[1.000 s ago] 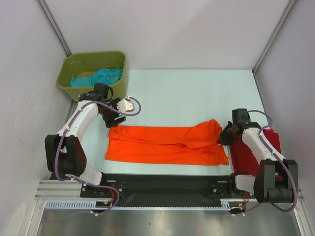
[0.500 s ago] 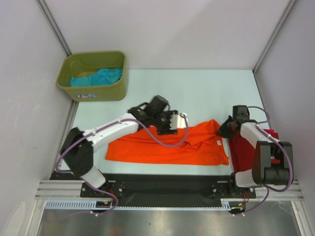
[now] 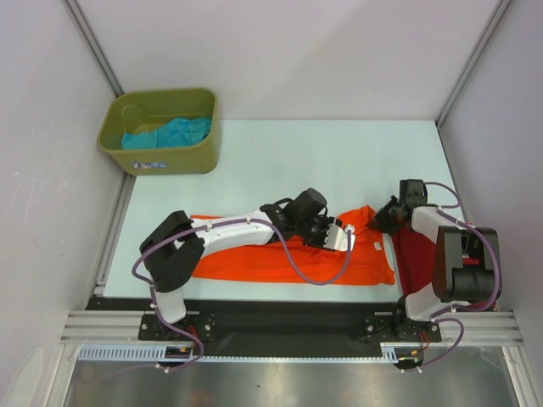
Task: Fold and stack the t-shirts
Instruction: Fold the tshirt
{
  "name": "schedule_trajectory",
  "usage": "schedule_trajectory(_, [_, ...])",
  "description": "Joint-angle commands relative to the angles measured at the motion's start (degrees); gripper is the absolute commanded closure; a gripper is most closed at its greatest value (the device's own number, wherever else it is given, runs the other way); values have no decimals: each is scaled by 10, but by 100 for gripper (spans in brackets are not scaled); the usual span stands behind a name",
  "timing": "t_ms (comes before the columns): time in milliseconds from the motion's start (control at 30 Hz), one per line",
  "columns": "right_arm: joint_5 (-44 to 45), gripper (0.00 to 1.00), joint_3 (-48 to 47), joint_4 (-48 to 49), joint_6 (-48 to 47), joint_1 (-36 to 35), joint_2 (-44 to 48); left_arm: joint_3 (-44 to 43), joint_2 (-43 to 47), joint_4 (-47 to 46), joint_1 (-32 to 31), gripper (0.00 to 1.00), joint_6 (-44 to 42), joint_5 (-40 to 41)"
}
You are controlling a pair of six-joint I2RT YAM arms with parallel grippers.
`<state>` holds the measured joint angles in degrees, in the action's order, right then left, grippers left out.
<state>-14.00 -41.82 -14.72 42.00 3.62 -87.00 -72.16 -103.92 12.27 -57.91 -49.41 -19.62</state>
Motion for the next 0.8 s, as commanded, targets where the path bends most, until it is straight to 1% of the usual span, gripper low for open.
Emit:
schedule_trajectory(0, [-11,100,-21,17,0,2,13,0,-22,-26,-3,55,-50,-7])
schedule_trajectory(67, [-9,100,-19,16,-5,2,18,8,-27,-9,-4,53,-74,-25])
schedule_trajectory(200, [-13,100,-6,20,-6,2,19,6,-44,-8,-11,53,-90,-30])
schedule_trajectory(300, [-13,100,2,24,-8,2,21,3,-58,-34,-19,54,-92,-21])
schedule_trajectory(367, [-15,100,9,26,-8,3,24,-3,-68,-43,-21,55,-83,-11])
schedule_trajectory(567, [-19,100,16,29,-9,4,37,-2,-85,-54,-24,62,-97,15])
schedule_trajectory(700, [-22,100,17,29,-9,5,41,1,-84,-60,-23,71,-104,30])
schedule_trajectory(767, [-23,100,17,31,-9,5,41,0,-83,-59,-23,71,-108,36])
